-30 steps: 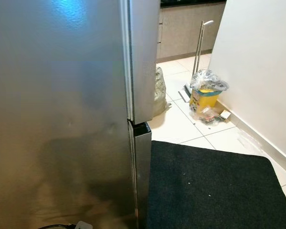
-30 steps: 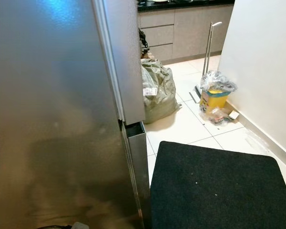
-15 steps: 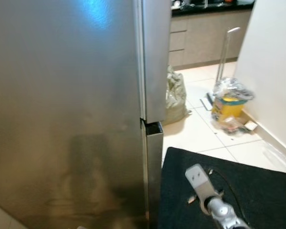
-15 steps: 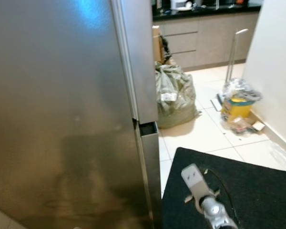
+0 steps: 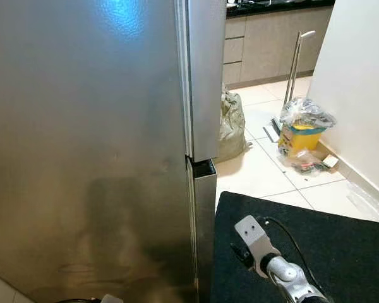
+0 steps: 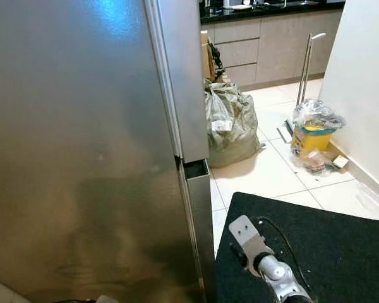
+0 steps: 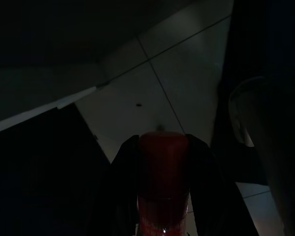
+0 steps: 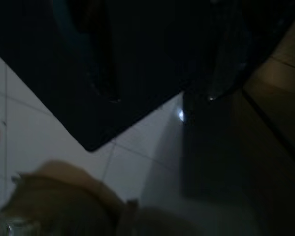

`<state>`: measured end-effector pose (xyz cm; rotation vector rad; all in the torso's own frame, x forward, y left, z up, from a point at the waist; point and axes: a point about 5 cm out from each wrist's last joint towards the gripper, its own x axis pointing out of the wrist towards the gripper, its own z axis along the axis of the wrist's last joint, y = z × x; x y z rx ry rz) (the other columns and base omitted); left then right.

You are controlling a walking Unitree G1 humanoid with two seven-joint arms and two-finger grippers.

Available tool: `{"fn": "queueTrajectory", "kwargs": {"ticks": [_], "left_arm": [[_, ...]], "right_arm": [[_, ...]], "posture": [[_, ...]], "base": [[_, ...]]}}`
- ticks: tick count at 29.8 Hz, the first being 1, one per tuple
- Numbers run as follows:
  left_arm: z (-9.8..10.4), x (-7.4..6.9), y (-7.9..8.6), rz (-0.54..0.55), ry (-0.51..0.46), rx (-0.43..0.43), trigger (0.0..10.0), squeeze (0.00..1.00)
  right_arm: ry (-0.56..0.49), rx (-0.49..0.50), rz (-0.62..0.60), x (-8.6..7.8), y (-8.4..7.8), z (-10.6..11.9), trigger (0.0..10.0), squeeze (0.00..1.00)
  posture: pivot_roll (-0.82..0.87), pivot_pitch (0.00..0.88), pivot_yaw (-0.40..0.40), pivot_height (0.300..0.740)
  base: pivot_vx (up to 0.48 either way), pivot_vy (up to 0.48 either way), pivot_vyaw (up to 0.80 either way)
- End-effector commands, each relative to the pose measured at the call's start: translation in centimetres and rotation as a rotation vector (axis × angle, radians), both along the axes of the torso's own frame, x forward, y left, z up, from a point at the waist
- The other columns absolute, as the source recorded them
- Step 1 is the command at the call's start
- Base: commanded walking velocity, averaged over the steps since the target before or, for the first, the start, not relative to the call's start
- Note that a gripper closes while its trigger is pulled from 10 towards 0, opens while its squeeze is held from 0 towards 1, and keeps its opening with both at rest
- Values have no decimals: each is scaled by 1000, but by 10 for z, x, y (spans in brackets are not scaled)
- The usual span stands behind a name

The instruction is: Restocking fridge

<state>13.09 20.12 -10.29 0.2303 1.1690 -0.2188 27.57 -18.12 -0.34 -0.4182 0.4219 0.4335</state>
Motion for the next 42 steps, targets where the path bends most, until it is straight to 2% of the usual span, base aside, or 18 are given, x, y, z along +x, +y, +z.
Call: {"fn": "queueTrajectory", "kwargs": {"ticks": [1, 5, 8, 9, 10, 11, 12, 18, 21, 23, 24, 26, 32, 36, 39, 42], "left_arm": [[0, -4, 4, -4, 14, 11, 10000, 0], [0, -3, 3, -7, 13, 10, 10000, 0], [0, -3, 3, -9, 13, 9, 10000, 0], [0, -3, 3, -9, 13, 8, 10000, 0], [0, -3, 3, -9, 13, 8, 10000, 0], [-1, -3, 2, -10, 14, 7, 10000, 0], [-1, -3, 1, -13, 16, 5, 10000, 0], [-1, -4, 1, -17, 18, 4, 10000, 0], [-1, -3, 1, -21, 18, 5, 10000, 0], [-1, -3, 1, -21, 18, 5, 10000, 0], [-1, -3, 1, -23, 17, 6, 10000, 0], [-1, -3, 1, -23, 17, 6, 10000, 0], [-1, -2, 0, -29, 17, 5, 10000, 0], [-1, -2, 0, -31, 16, 4, 10000, 0], [-1, -2, -1, -32, 16, 3, 10000, 0], [-1, -3, -1, -32, 15, 3, 10000, 0]], "right_arm": [[-7, 35, 56, -1, 8, 2, 10000, 1000], [-52, 159, 183, 0, 27, 21, 10000, 1000], [-71, 215, 212, -1, 34, 31, 10000, 1000], [-84, 239, 235, -2, 39, 37, 10000, 867], [-84, 239, 235, -2, 39, 37, 10000, 867], [-100, 265, 249, -3, 44, 43, 10000, 690], [-135, 305, 256, -3, 51, 56, 10000, 0], [-173, 346, 244, -2, 54, 72, 10000, 0], [-213, 400, 254, 0, 61, 94, 10000, 0], [-220, 403, 256, 0, 62, 97, 10000, 0], [-253, 379, 222, 5, 63, 107, 10000, 0], [-253, 379, 222, 5, 63, 107, 10000, 0], [-333, 369, 120, 18, 70, 132, 10000, 0], [-346, 420, 47, 23, 71, 141, 10000, 0], [-359, 524, 24, 26, 79, 154, 10000, 0], [-362, 569, 10, 27, 83, 160, 10000, 0]], "posture": [[-160, 4, 89, 740], [-170, 11, 88, 740], [-170, 11, 88, 740], [-176, 13, 86, 740], [-176, 13, 86, 740], [-176, 13, 86, 740], [-184, 16, 87, 740], [-189, 19, 89, 740], [-189, 19, 89, 740], [-189, 19, 89, 740], [-193, 18, 88, 740], [-193, 18, 88, 740], [-194, 13, 86, 740], [-191, 10, 84, 740], [-186, 7, 82, 740], [-182, 5, 81, 740]], "base": [[0, 0, 0], [0, 0, 0], [0, 0, 0], [0, 0, 0], [0, 0, 0], [0, 0, 0], [0, 0, 0], [0, 0, 0], [0, 0, 0], [0, 0, 0], [0, 0, 0], [0, 0, 0], [0, 0, 0], [0, 0, 0], [0, 0, 0], [0, 0, 0]]}}
